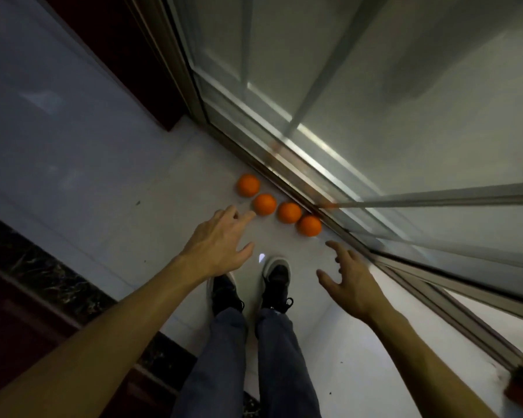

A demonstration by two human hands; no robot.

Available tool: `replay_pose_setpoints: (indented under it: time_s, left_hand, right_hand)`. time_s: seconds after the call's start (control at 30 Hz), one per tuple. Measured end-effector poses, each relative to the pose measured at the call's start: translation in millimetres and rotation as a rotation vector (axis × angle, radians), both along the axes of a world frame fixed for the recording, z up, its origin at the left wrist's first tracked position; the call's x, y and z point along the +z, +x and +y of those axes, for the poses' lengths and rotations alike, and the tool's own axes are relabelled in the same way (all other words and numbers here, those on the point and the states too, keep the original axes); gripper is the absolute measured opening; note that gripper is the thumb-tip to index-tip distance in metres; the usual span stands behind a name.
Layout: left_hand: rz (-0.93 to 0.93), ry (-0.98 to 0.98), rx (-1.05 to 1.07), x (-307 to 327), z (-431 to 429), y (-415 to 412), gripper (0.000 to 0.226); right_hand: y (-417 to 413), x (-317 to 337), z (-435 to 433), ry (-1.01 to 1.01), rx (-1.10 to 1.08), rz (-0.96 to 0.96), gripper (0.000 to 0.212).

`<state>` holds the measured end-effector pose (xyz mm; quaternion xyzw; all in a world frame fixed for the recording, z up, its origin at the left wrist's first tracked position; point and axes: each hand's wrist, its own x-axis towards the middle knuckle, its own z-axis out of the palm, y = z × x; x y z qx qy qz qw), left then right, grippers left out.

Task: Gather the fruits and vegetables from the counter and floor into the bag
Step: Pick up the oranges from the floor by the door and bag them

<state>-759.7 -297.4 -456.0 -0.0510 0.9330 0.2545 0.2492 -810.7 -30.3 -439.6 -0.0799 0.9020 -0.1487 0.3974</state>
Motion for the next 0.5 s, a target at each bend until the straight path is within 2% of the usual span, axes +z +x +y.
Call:
replay_pose_setpoints:
  time_s: [0.37, 0.5]
  left_hand:
    - [-0.091, 0.123, 0.238, -212.5, 45.6, -25.4, 0.066]
    - [-0.023, 0.171, 0.296, -284.7, 65.3, -42.3, 0.067]
  right_hand:
    - [-26.6, -219.0, 50.8, -0.020, -0.140, -0.090, 0.071]
    - [-38.8, -285.8, 59.3, -0.036, -0.145, -0.061, 0.078]
